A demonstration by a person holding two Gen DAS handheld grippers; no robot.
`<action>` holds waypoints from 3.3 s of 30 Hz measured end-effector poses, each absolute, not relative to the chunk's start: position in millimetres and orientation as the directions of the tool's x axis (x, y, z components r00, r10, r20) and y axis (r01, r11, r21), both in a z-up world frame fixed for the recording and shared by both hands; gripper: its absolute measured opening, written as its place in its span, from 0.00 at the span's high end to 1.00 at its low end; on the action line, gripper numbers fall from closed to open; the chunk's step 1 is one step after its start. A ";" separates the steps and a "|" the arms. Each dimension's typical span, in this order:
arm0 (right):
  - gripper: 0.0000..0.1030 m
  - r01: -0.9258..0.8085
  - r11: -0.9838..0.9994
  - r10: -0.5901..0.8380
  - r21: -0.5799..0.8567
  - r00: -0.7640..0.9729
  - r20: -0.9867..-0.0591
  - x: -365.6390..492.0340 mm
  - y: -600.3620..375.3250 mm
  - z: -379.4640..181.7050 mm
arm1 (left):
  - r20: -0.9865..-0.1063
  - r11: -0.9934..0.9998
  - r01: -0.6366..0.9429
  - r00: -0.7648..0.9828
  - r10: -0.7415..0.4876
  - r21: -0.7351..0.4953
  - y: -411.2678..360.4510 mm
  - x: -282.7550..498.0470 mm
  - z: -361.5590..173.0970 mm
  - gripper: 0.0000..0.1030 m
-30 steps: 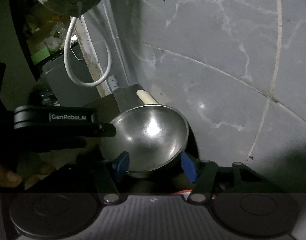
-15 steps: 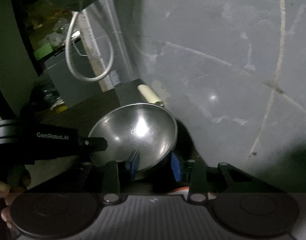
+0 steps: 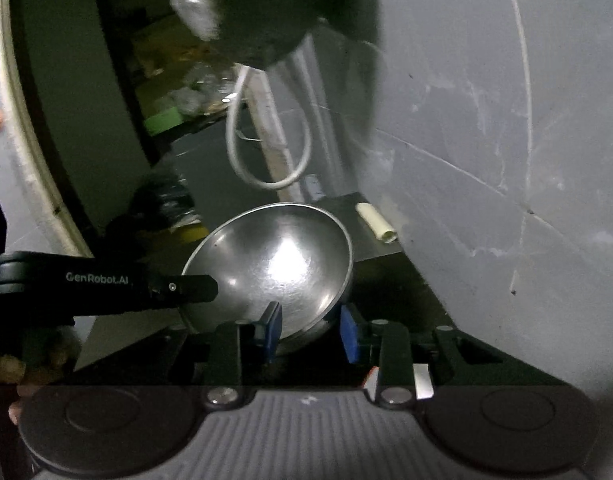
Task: Organize plates and bowls
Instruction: 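Grasp the steel bowl with cream handle with both grippers and lift it, then carry the handled steel bowl with both grippers and lower it beside the plates, then open both grippers to release the handled steel bowl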
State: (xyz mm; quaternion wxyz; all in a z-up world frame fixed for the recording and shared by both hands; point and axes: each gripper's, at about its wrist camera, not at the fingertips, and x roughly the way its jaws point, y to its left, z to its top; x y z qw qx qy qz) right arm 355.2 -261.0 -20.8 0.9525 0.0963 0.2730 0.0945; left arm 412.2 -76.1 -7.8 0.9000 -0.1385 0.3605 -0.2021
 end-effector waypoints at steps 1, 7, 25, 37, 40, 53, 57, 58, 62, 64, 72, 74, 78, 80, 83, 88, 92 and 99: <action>0.65 -0.141 0.962 0.242 0.232 0.831 -0.501 346.2 -261.0 -18.6 | -0.592 0.880 0.268 0.659 -0.464 -0.392 -75.2 402.2 -6.0 0.81; 0.65 -0.212 0.948 0.305 0.236 0.815 -0.493 290.1 -263.8 -9.7 | -0.583 0.875 0.308 0.655 -0.480 -0.375 -70.5 342.4 -1.3 0.79; 0.63 -0.311 0.899 0.438 0.309 0.677 -0.591 179.4 -280.9 -18.8 | -0.672 0.841 0.273 0.508 -0.538 -0.467 -60.6 225.4 -35.1 0.75; 0.63 -0.322 0.888 0.459 0.329 0.562 -0.688 157.5 -285.7 -32.9 | -0.748 0.820 0.342 0.349 -0.565 -0.460 -70.9 207.9 -50.7 0.72; 0.63 -0.324 0.886 0.461 0.332 0.535 -0.708 157.0 -286.3 -34.9 | -0.757 0.813 0.358 0.322 -0.569 -0.459 -74.0 207.9 -53.2 0.72; 0.61 -0.325 0.882 0.465 0.341 0.484 -0.741 153.8 -282.6 -44.5 | -0.787 0.807 0.390 0.260 -0.559 -0.443 -78.1 206.0 -55.4 0.71; 0.61 -0.330 0.880 0.470 0.343 0.487 -0.737 154.8 -282.5 -45.3 | -0.789 0.808 0.389 0.260 -0.557 -0.443 -75.5 204.4 -53.2 0.71; 0.61 -0.332 0.880 0.468 0.340 0.487 -0.737 155.3 -282.5 -45.3 | -0.789 0.807 0.391 0.257 -0.558 -0.443 -75.4 204.0 -53.2 0.70; 0.58 -0.331 0.887 0.453 0.321 0.495 -0.741 155.5 -283.1 -46.1 | -0.793 0.805 0.404 0.252 -0.554 -0.434 -76.7 203.1 -53.0 0.70; 0.57 -0.334 0.891 0.445 0.309 0.501 -0.742 155.3 -282.8 -45.7 | -0.797 0.806 0.413 0.252 -0.548 -0.424 -77.4 202.4 -53.0 0.70; 0.56 -0.320 0.894 0.442 0.314 0.518 -0.732 153.9 -283.6 -46.4 | -0.804 0.819 0.407 0.269 -0.531 -0.405 -70.6 199.8 -49.8 0.62; 0.54 -0.318 0.895 0.440 0.313 0.525 -0.728 154.1 -283.5 -46.3 | -0.809 0.824 0.405 0.270 -0.523 -0.397 -69.0 199.2 -48.4 0.55; 0.47 -0.316 0.896 0.440 0.311 0.549 -0.710 154.5 -284.5 -44.2 | -0.813 0.826 0.413 0.272 -0.514 -0.384 -65.8 196.8 -44.1 0.48; 0.45 -0.315 0.897 0.439 0.310 0.562 -0.701 155.9 -284.9 -42.8 | -0.815 0.826 0.420 0.273 -0.511 -0.376 -63.2 195.0 -40.5 0.45; 0.37 -0.307 0.901 0.432 0.306 0.582 -0.688 156.6 -285.5 -40.1 | -0.813 0.827 0.426 0.286 -0.507 -0.366 -55.1 193.2 -30.5 0.36; 0.15 -0.253 0.917 0.397 0.309 0.658 -0.640 161.5 -286.4 -29.5 | -0.774 0.835 0.402 0.360 -0.521 -0.376 -39.3 196.5 -8.0 0.20; 0.03 -0.229 0.920 0.384 0.319 0.692 -0.611 169.1 -286.7 -23.9 | -0.744 0.847 0.396 0.428 -0.513 -0.356 -42.0 207.3 6.0 0.01; 0.00 -0.114 0.941 0.295 0.319 0.741 -0.604 188.5 -285.1 -24.1 | -0.713 0.880 0.375 0.528 -0.462 -0.293 -45.9 231.9 16.0 0.01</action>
